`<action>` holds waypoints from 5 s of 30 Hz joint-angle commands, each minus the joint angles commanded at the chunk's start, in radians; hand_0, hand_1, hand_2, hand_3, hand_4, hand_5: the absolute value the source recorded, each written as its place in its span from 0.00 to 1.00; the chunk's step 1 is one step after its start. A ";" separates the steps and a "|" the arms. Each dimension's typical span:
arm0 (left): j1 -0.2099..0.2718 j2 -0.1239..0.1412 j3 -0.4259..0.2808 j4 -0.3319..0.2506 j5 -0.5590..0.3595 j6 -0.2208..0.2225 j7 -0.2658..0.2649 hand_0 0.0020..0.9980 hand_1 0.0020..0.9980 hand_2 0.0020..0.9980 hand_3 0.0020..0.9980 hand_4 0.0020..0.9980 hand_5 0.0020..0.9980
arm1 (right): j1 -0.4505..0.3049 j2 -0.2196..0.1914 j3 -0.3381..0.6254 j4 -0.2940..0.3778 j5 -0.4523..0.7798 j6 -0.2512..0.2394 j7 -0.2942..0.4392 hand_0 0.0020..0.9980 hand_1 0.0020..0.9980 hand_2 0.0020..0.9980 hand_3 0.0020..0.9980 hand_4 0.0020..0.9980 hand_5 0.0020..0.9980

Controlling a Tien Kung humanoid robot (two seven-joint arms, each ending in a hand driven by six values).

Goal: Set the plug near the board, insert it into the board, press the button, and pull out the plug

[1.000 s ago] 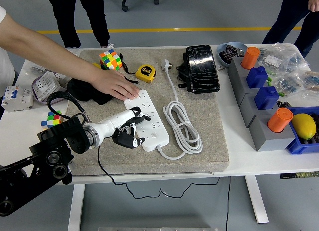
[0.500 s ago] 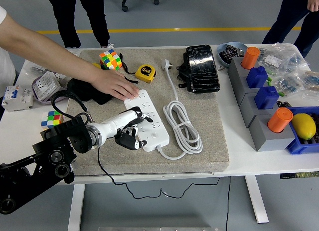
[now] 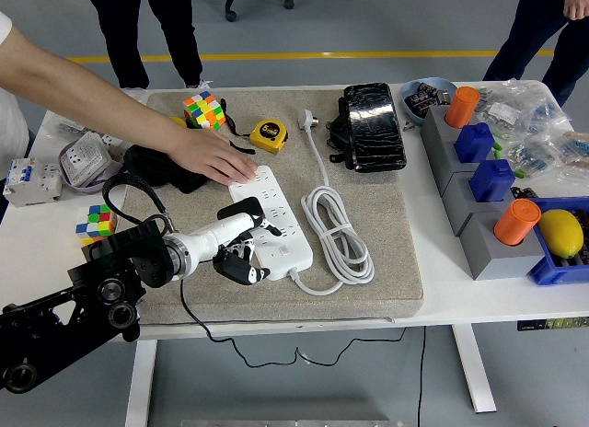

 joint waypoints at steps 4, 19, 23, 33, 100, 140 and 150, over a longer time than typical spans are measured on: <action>-0.005 -0.004 0.011 0.013 -0.001 0.002 0.000 0.05 0.10 0.17 0.82 0.66 0.00 | -0.001 0.000 0.001 0.000 0.000 0.000 0.000 0.57 0.65 0.64 0.54 0.93 0.49; -0.024 -0.017 0.044 0.052 -0.009 0.007 -0.004 0.05 0.10 0.17 0.82 0.64 0.00 | 0.000 0.000 -0.003 0.000 0.000 0.000 0.000 0.57 0.65 0.64 0.54 0.93 0.49; -0.030 -0.019 0.054 0.064 -0.012 0.009 -0.006 0.05 0.10 0.17 0.82 0.66 0.00 | 0.001 -0.001 -0.002 0.000 0.001 0.000 0.000 0.58 0.65 0.64 0.54 0.93 0.49; -0.029 -0.020 0.066 0.072 -0.019 0.011 -0.012 0.05 0.10 0.17 0.82 0.66 0.00 | -0.002 -0.001 -0.005 0.000 0.002 0.000 0.000 0.58 0.65 0.64 0.54 0.93 0.49; -0.044 -0.030 0.093 0.087 -0.034 0.038 -0.043 0.05 0.10 0.17 0.80 0.62 0.00 | -0.003 -0.001 -0.002 0.002 -0.002 0.001 0.000 0.57 0.65 0.64 0.54 0.93 0.49; 0.037 -0.038 0.030 0.176 -0.167 0.414 -0.587 0.20 0.21 0.30 0.62 0.74 0.15 | -0.003 -0.005 -0.014 0.003 0.001 0.001 -0.001 0.57 0.65 0.64 0.55 0.93 0.49; 0.069 -0.049 0.013 0.224 -0.279 0.492 -0.737 0.34 0.52 0.53 0.60 0.76 0.18 | -0.005 -0.001 -0.009 0.003 0.000 0.001 -0.001 0.57 0.65 0.64 0.54 0.93 0.49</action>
